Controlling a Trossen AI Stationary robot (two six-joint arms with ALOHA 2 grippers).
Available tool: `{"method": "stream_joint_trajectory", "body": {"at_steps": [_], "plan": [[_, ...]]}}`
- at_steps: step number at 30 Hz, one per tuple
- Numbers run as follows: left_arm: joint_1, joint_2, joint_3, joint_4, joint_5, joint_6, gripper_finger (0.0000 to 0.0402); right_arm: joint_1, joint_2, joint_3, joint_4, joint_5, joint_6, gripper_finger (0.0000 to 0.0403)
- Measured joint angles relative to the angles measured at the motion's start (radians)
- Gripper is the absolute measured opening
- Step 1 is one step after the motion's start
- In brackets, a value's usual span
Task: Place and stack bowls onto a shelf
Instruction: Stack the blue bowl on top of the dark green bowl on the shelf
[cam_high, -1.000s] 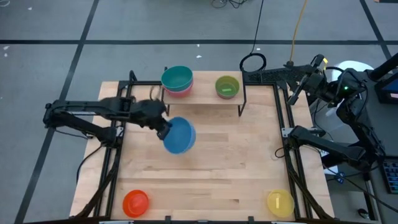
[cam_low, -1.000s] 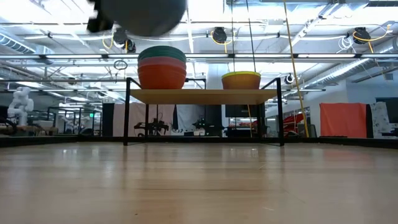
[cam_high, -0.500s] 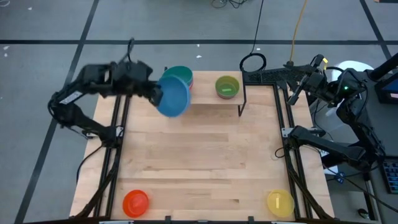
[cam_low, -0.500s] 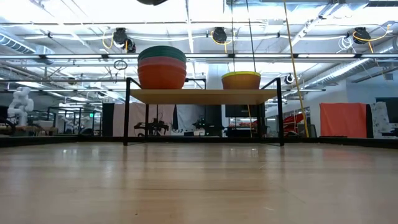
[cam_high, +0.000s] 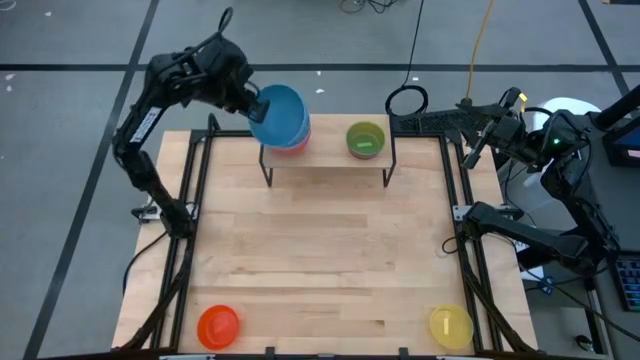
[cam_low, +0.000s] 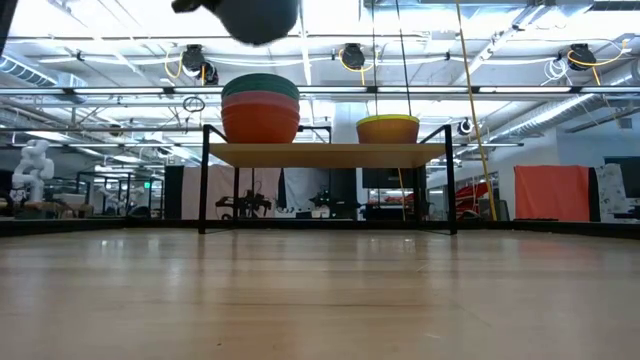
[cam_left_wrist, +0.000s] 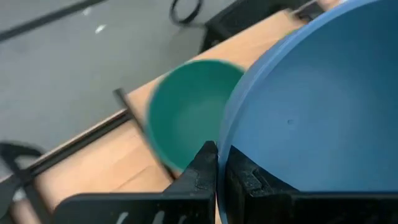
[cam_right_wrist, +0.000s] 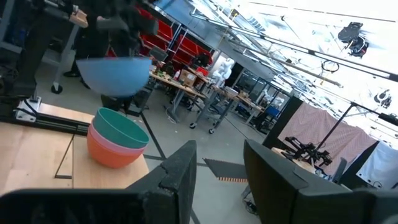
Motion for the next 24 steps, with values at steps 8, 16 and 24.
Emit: {"method": "stream_joint_trajectory", "body": {"at_steps": [8,16,24], "plan": [[0.146,0.082,0.0,-0.009,0.065,0.079,0.0005,0.0,0.0,0.0,-0.012,0.0,0.0,0.0125],[0.172,0.168,0.0,-0.007,0.12,0.137,0.0005,0.0,0.0,0.0,-0.021,0.001,-0.001,0.0125],[0.173,0.236,0.0,-0.006,0.135,0.158,0.0005,0.0,0.0,0.0,-0.023,0.001,-0.003,0.0125]]}}
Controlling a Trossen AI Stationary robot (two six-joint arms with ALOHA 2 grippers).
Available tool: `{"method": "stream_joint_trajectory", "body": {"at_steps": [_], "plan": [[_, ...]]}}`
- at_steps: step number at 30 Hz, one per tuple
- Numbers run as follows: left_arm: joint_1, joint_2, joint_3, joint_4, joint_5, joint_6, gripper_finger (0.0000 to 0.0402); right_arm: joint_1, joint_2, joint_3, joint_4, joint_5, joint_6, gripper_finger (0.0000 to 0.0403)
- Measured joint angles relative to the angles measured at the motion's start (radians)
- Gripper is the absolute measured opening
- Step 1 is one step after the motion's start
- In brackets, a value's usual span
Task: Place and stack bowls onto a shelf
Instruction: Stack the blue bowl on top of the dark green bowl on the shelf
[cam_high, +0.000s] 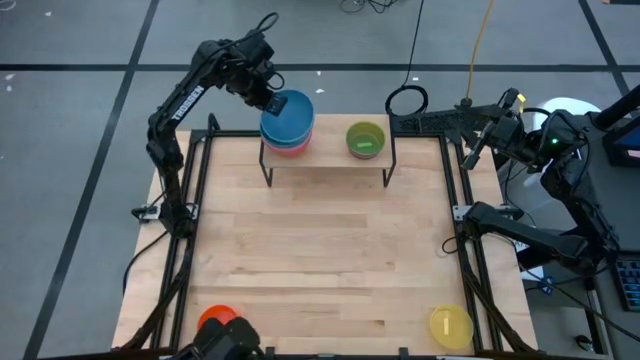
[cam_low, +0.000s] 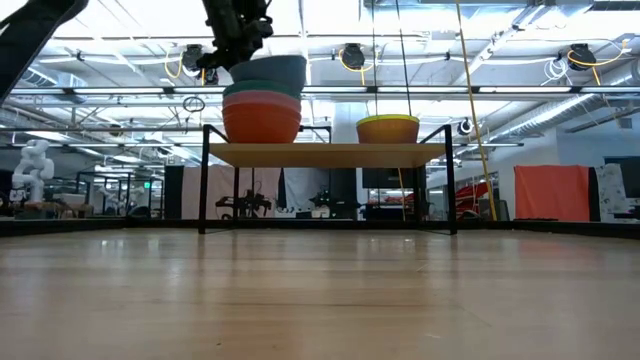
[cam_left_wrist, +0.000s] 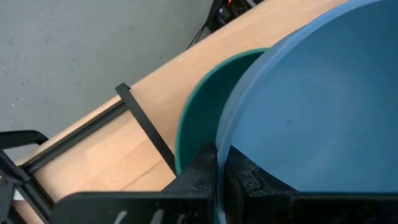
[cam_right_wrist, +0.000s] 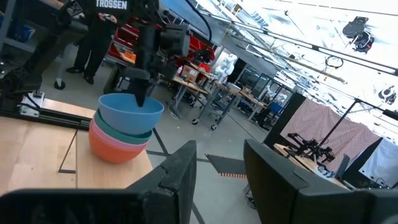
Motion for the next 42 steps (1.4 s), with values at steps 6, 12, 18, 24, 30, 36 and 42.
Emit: {"method": "stream_joint_trajectory", "body": {"at_steps": [6,12,18,24,30,36,42], "plan": [[0.007,0.0,0.0,0.0,0.0,-0.03,0.0005,0.0,0.0,0.0,0.0,0.0,0.0,0.0125],[0.016,-0.017,0.0,-0.001,0.018,-0.05,0.0005,0.0,0.0,0.0,0.0,0.0,-0.001,0.0125],[0.013,-0.014,0.0,-0.001,0.031,-0.046,0.0005,0.0,0.0,0.0,0.0,0.0,-0.006,0.0125],[0.016,-0.015,0.0,-0.001,0.028,-0.06,0.0005,0.0,0.0,0.0,0.0,0.0,-0.008,0.0125],[0.019,-0.016,-0.02,0.001,0.024,-0.061,0.0005,0.0,0.0,0.0,0.001,0.0,-0.012,0.0125],[0.018,-0.035,-0.147,-0.002,0.026,-0.072,0.0005,0.0,0.0,0.0,0.001,0.001,-0.031,0.0125],[0.016,-0.036,-0.203,0.001,0.047,-0.045,0.0027,0.0,0.0,0.0,0.001,0.001,-0.031,0.0125]]}}
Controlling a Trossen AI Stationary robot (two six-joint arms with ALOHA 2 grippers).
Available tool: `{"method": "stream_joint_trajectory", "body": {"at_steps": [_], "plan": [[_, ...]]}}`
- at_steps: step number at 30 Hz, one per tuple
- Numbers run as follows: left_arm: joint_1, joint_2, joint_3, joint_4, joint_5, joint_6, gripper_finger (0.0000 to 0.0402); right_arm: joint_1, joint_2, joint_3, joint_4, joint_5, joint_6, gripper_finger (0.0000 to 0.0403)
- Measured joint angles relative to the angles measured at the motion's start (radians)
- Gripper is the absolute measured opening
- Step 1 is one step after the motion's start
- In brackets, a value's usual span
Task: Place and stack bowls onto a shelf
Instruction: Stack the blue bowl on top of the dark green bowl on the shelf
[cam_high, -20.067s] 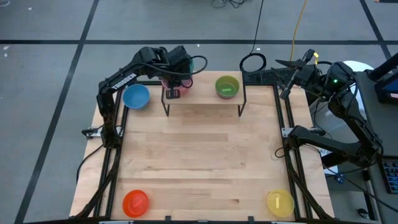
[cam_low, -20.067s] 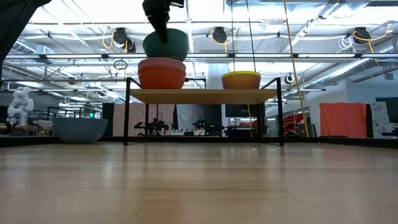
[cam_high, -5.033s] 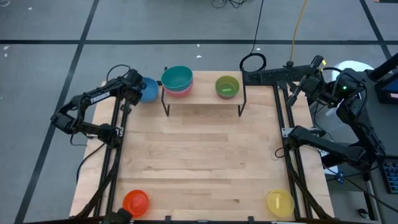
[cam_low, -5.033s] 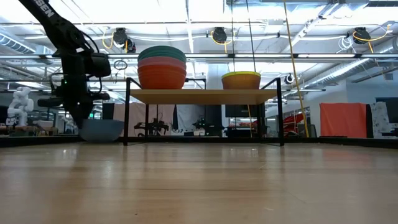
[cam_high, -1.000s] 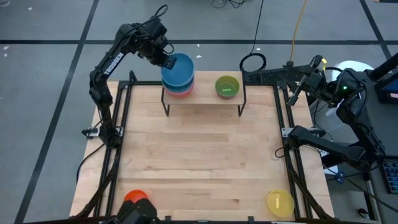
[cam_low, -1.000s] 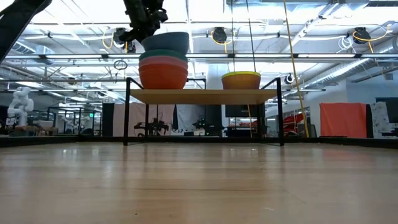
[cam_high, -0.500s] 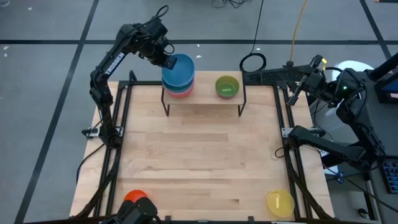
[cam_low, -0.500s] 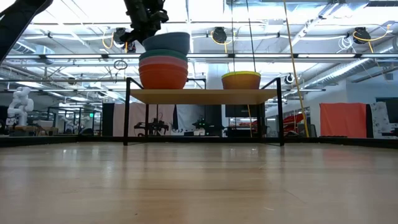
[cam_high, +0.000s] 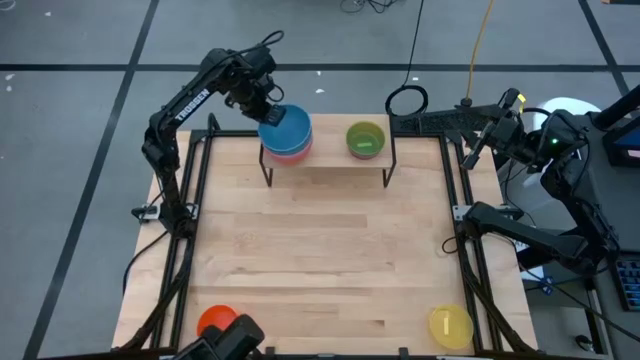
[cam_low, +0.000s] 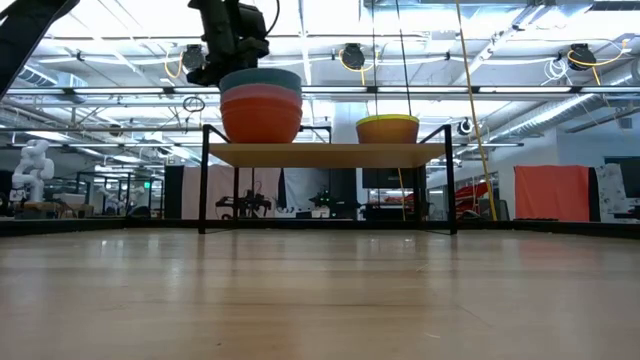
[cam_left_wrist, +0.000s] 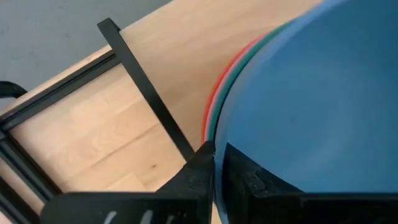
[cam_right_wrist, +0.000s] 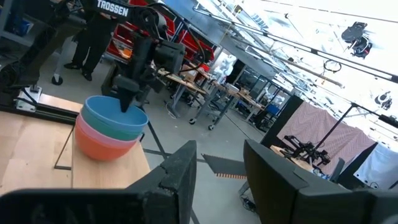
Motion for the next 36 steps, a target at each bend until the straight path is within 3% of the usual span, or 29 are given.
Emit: {"method": "stream_joint_trajectory", "body": {"at_steps": [9,18,20,24,26,31,36], "plan": [[0.004,-0.004,0.008,-0.003,-0.002,0.031,0.0061,0.0,0.0,0.0,0.0,0.0,-0.003,0.0125],[0.003,-0.009,0.134,-0.002,-0.002,0.028,0.0081,0.0,0.0,0.0,0.0,0.004,-0.004,0.0125],[-0.005,-0.009,0.165,-0.001,0.034,0.008,0.0082,0.0,0.0,0.0,0.0,0.004,-0.004,0.0125],[-0.043,-0.052,0.205,0.0,0.211,-0.024,0.0081,0.0,0.0,0.0,0.0,0.004,-0.004,0.0125],[-0.092,-0.086,0.205,-0.002,0.228,-0.031,0.0081,0.0,0.0,0.0,0.0,0.004,-0.004,0.0125],[-0.254,-0.136,0.201,-0.002,0.12,-0.049,0.0069,0.0,0.0,0.0,0.001,0.004,-0.004,0.0125],[-0.396,-0.143,0.201,-0.002,-0.012,-0.091,0.001,0.0,0.0,0.0,0.016,0.004,-0.004,0.0125]]}}
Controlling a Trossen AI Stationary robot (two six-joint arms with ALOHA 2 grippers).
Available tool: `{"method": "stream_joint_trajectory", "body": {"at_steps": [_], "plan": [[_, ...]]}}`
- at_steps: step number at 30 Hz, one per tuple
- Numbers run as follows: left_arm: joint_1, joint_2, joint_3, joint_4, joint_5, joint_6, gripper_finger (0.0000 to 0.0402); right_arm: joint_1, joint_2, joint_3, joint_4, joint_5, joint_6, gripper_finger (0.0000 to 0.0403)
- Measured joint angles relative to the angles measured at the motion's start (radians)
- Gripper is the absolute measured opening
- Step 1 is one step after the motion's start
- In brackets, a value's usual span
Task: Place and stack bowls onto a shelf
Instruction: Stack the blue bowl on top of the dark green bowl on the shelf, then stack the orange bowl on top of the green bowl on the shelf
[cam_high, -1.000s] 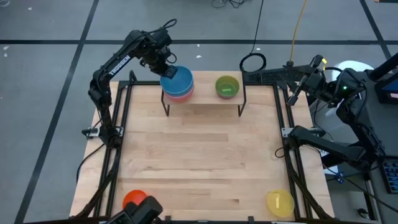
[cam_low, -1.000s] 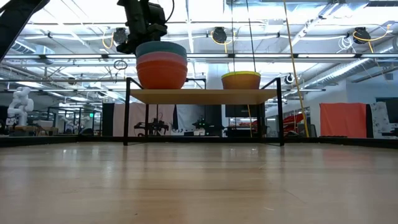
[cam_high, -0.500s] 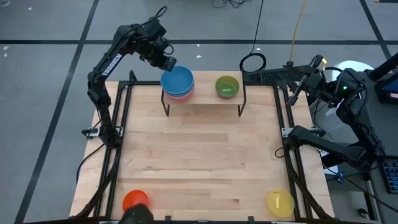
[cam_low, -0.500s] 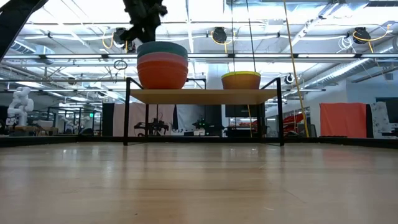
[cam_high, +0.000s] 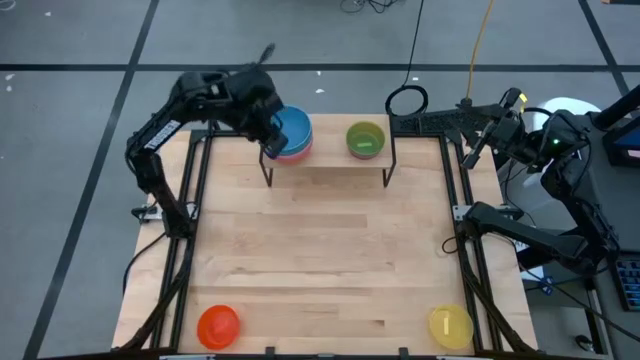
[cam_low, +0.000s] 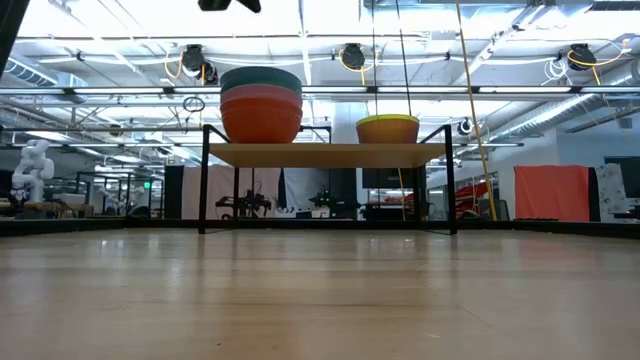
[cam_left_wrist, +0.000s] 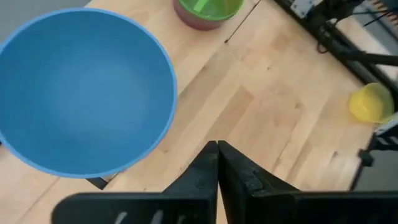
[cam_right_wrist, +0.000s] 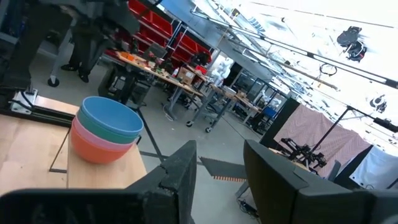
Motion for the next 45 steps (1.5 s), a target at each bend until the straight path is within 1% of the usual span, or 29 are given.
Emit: {"method": "stream_joint_trajectory", "body": {"at_steps": [3,5,11,16,20,23,26,29,33,39,41,45], "plan": [[-0.059,0.008,-0.006,0.001,-0.062,-0.025,0.0007,0.0,0.0,0.0,0.0,0.0,0.0,0.0125],[-0.09,0.011,-0.034,0.002,-0.091,-0.041,0.0004,0.0,0.0,0.0,0.0,0.0,0.0,0.0125],[-0.143,0.017,-0.209,-0.001,-0.098,-0.054,0.0003,0.0,0.0,0.0,0.0,0.0,0.0,0.0125],[-0.152,0.017,-0.349,0.009,-0.105,-0.048,0.0002,0.0,0.0,0.0,-0.001,0.0,0.0,0.0125],[-0.14,0.017,-0.432,0.032,-0.166,-0.022,0.0002,0.0,0.0,0.0,-0.001,0.0,0.0,0.0125],[-0.118,0.016,-0.472,0.059,-0.185,-0.012,0.0001,0.0,0.0,0.0,-0.001,0.0,0.0,0.0125],[-0.095,0.017,-0.488,0.092,-0.196,0.005,0.0001,0.0,0.0,0.0,-0.001,0.0,0.001,0.0125],[-0.074,0.015,-0.488,0.113,-0.235,0.034,0.0001,0.0,0.0,0.0,-0.002,0.0,0.005,0.0125],[-0.041,0.016,-0.488,0.15,-0.247,0.056,0.0001,0.0,0.0,0.0,-0.004,0.0,0.006,0.0125],[-0.009,0.016,-0.488,0.155,-0.253,0.071,0.0001,0.0,0.0,0.0,-0.01,0.0,0.008,0.0125],[-0.009,0.015,-0.488,0.134,-0.226,0.062,0.0001,0.0,0.0,0.0,-0.01,0.0,0.008,0.0125],[-0.036,-0.013,-0.488,0.011,-0.102,0.008,0.0002,0.0,0.0,0.0,-0.012,-0.001,0.008,0.0125]]}}
